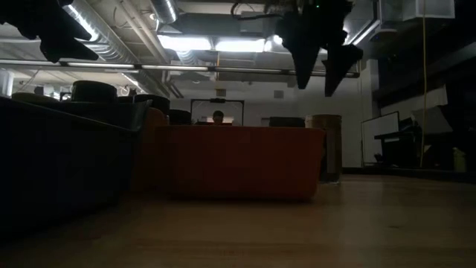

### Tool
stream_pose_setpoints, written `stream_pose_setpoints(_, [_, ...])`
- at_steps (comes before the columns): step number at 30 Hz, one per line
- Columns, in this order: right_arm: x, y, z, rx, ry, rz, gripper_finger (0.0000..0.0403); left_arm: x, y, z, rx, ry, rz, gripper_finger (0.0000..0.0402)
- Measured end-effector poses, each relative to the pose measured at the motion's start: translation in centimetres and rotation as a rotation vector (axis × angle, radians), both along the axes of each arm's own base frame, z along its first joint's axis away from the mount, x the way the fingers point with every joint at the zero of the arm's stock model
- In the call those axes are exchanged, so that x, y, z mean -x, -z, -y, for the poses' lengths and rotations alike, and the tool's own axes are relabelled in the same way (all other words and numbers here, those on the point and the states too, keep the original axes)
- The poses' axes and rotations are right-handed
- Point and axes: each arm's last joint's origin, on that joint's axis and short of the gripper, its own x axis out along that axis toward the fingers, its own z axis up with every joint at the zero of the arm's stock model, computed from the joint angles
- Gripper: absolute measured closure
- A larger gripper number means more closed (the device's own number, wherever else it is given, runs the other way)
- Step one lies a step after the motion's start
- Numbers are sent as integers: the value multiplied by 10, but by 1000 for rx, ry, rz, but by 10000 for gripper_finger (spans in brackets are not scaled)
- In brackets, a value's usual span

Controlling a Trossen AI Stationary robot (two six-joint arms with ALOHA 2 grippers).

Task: Sort spices by type
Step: Put the gold seasoning bottle into the blue bin

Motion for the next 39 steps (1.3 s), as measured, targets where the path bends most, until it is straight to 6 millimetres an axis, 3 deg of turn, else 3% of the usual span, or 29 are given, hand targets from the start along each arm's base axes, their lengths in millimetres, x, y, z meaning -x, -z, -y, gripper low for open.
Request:
stream_pose_setpoints(9, [-4,11,31,-27,93,-8,39,0,0,0,0,0,0,133])
stream_pose_setpoints(21, [0,51,29,-88,94,-119,39,0,0,0,7,-3,1,133])
stream_pose_setpoints(29, [1,73,27,-127,88,-96,39,0,0,0,11,-5,3,133])
stream_pose_setpoints(39, [1,79,27,-126,86,-91,39,0,0,0,12,-6,4,133])
